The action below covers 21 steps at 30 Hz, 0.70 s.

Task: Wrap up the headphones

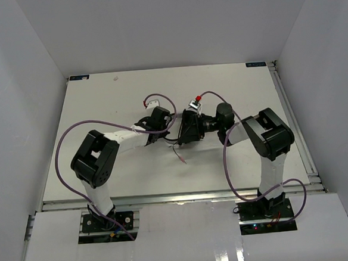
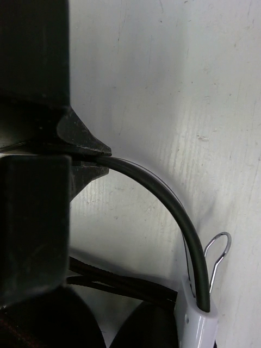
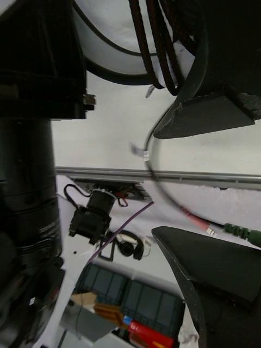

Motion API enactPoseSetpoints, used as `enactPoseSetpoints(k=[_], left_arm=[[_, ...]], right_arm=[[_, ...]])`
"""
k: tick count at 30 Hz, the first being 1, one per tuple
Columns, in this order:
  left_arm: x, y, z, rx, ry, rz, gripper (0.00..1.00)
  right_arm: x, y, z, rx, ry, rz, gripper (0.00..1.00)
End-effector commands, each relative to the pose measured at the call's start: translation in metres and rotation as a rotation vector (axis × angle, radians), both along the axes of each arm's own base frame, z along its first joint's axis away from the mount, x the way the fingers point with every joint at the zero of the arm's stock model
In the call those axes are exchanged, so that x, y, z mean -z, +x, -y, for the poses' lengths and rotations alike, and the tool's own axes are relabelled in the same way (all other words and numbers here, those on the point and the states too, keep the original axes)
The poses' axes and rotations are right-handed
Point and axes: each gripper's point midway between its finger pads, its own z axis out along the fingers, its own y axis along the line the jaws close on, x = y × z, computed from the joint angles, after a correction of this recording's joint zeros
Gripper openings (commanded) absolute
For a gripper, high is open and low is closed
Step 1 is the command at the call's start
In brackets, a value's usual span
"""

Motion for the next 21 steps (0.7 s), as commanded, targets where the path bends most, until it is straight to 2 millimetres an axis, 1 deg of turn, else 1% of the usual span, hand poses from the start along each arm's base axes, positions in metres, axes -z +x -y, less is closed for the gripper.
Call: enactPoseSetpoints(k=[1,3,6,7,10,11,12,14,16,18,19,20,21], left_arm=[[-0.020,-0.011,0.023,0.067,-0.097,0.016,0.00],[-0.018,-0.014,0.021,0.060,-0.103,0.010,0.00],[-0.016,-0.017,0.020,0.056,-0.104,0.004,0.00],[-0.015,-0.017,0.019,0.055,-0.102,0.004,0.00],[-0.011,-0.018,0.018,0.053,-0.093,-0.003,0.00],[-0.011,-0.018,0.017,0.051,-0.092,-0.003,0.00],[-0.009,-0.018,0.017,0.049,-0.088,-0.004,0.00],[-0.008,-0.018,0.014,0.044,-0.072,-0.004,0.00],[-0.009,-0.017,0.011,0.040,-0.052,0.003,0.00],[-0.018,-0.014,0.010,0.043,-0.042,0.021,0.00],[-0.024,-0.012,0.010,0.047,-0.038,0.032,0.03],[-0.031,-0.009,0.011,0.051,-0.038,0.045,0.09],[-0.039,-0.007,0.012,0.053,-0.046,0.059,0.20]], right_arm=[[-0.061,0.039,0.009,0.106,0.209,0.179,0.73],[-0.070,0.052,0.014,0.136,0.233,0.185,0.73],[-0.083,0.061,0.022,0.159,0.256,0.208,0.72],[-0.083,0.061,0.022,0.160,0.255,0.209,0.72],[-0.096,0.060,0.022,0.154,0.262,0.244,0.73],[-0.096,0.062,0.022,0.151,0.257,0.251,0.73],[-0.106,0.060,0.023,0.141,0.258,0.289,0.74],[-0.118,0.057,0.025,0.119,0.250,0.349,0.75],[-0.124,0.051,0.028,0.073,0.224,0.444,0.79],[-0.132,0.047,0.033,0.066,0.188,0.461,0.80],[-0.133,0.047,0.036,0.074,0.161,0.467,0.81],[-0.135,0.047,0.040,0.088,0.138,0.505,0.81],[-0.145,0.052,0.041,0.120,0.147,0.655,0.82]])
